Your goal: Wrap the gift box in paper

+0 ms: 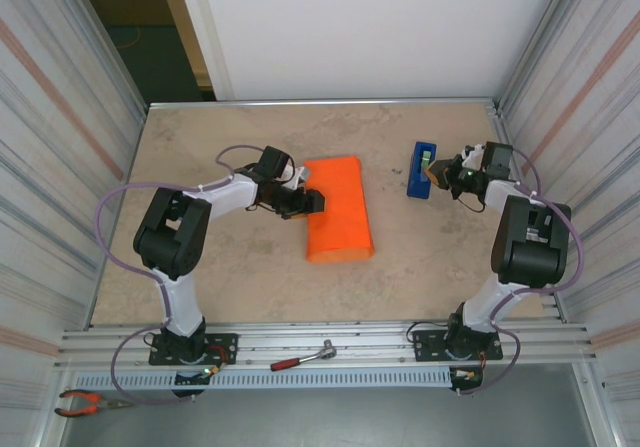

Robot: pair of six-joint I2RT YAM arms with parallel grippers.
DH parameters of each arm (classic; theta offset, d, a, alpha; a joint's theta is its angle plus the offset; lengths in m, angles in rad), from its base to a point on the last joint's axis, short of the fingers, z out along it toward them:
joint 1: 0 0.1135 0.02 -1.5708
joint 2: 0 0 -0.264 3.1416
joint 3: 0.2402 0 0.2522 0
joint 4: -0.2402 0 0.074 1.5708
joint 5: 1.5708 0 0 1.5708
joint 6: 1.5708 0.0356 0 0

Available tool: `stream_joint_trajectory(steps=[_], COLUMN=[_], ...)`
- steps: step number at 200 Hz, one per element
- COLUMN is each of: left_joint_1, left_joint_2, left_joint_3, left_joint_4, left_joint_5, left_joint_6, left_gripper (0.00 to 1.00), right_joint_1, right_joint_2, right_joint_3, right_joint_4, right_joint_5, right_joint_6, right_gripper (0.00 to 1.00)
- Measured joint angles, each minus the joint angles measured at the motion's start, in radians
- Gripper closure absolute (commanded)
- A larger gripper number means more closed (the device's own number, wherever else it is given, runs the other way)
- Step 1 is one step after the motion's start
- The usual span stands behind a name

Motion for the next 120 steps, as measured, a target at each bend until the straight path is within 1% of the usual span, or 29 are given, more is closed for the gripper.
stream_joint_trajectory(steps=[74,120], left_joint_1=[0.000,0.000], left_joint_2=[0.000,0.000], left_joint_3=[0.000,0.000], left_joint_4=[0.000,0.000], left_joint_5=[0.000,0.000], left_joint_6=[0.000,-0.002], left_gripper=[0.32,0.32], right_joint_1=[0.004,0.005], right_joint_2=[-0.117,-0.129], right_joint_3=[-0.116,-0.161], right_joint_4=[0.008,0.010], right_joint_5=[0.015,0.033], right_joint_6=[0.000,-0.001], right_gripper=[1.00,1.00])
